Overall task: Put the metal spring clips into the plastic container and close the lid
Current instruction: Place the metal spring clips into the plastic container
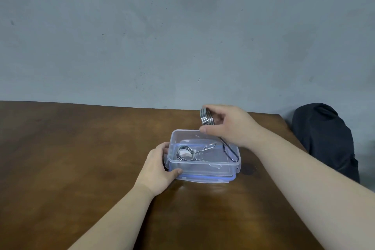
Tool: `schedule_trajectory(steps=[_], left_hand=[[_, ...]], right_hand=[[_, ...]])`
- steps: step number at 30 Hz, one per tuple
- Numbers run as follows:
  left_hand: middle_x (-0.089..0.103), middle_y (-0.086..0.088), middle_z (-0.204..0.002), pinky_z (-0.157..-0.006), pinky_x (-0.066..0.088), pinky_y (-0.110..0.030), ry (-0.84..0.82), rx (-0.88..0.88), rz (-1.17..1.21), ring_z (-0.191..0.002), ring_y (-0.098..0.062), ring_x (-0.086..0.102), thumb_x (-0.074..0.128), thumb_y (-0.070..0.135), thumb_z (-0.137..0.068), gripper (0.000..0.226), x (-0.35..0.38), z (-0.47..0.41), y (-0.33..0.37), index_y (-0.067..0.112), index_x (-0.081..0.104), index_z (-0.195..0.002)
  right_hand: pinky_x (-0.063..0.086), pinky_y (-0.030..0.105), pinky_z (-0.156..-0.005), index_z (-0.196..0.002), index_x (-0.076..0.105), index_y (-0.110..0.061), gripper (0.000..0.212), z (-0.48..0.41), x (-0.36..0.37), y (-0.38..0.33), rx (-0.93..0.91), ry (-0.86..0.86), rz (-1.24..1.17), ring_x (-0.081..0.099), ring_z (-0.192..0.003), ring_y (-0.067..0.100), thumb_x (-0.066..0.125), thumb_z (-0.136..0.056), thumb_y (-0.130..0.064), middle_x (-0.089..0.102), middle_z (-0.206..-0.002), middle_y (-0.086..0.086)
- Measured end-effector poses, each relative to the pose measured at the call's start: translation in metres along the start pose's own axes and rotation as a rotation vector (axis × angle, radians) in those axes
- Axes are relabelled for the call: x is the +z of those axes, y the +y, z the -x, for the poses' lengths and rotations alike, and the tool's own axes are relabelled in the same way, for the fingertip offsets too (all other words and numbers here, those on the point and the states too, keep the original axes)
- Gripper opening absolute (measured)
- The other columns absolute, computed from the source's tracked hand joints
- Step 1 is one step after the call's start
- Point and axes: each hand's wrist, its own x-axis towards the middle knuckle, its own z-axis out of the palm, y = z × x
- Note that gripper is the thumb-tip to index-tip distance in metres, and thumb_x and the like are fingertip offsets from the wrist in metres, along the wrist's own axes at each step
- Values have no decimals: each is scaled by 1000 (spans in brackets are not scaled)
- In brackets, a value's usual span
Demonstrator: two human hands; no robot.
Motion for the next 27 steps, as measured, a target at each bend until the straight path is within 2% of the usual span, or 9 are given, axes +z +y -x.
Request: schedule_trajectory(steps=[2,5,10,16,20,22,24,26,27], left_hand=[[52,17,-121,-100,48,-35,-5,14,2,-115,-5,50,89,30,-66,84,1,-1,-3,43,39,-132],[51,24,-118,-98,46,-31,-1,28,-13,-115,-3,49,89,27,-65,86,1,-2,-6,51,35,-127],[51,22,-119,-102,43,-29,-5,31,-34,-118,-3,46,86,24,-68,86,4,-3,-9,41,36,-137],[54,18,-121,-104,39,-27,0,43,-52,-117,-1,42,83,25,-72,85,6,-5,-10,37,34,-141],[55,16,-123,-100,39,-24,-10,46,-44,-115,0,43,83,29,-71,83,5,-5,-11,45,33,-136],[55,15,-124,-102,40,-26,-12,40,-49,-116,-1,44,83,29,-72,84,5,-5,-12,42,34,-138],[54,13,-124,-104,41,-29,-12,26,-51,-117,-3,44,83,26,-72,84,5,-5,-12,40,35,-139],[54,14,-124,-104,42,-30,-17,22,-59,-117,-3,44,83,24,-73,83,5,-6,-13,39,35,-140],[55,14,-124,-104,42,-31,-21,24,-64,-118,-3,44,82,24,-73,84,5,-6,-13,39,35,-140]], right_hand=[[53,34,-86,-125,66,-29,53,-18,5,6,-11,-69,153,64,-86,16,82,-77,-47,70,-99,-3],[54,40,-81,-120,63,-22,50,-34,23,17,-53,-243,470,61,-92,24,74,-81,-53,64,-102,1],[48,39,-74,-104,57,-16,41,-33,56,41,-46,-440,646,56,-95,26,69,-85,-49,59,-103,4],[51,42,-81,-120,59,-16,42,-34,66,49,6,-511,612,58,-96,26,70,-88,-40,61,-112,5],[46,39,-102,-146,47,-22,63,-31,64,51,53,-497,499,54,-124,25,70,-89,-38,55,-141,3],[42,37,-106,-148,45,-22,62,-25,60,53,88,-454,452,50,-131,22,65,-93,-43,52,-146,1],[45,35,-101,-135,58,-25,44,-15,55,56,92,-371,400,56,-121,18,59,-96,-46,58,-136,-3],[50,34,-89,-106,69,-27,25,1,52,56,64,-288,342,61,-100,14,58,-96,-47,65,-112,-8],[51,34,-83,-94,69,-26,26,10,51,55,35,-268,335,60,-93,12,59,-95,-50,65,-101,-9]])
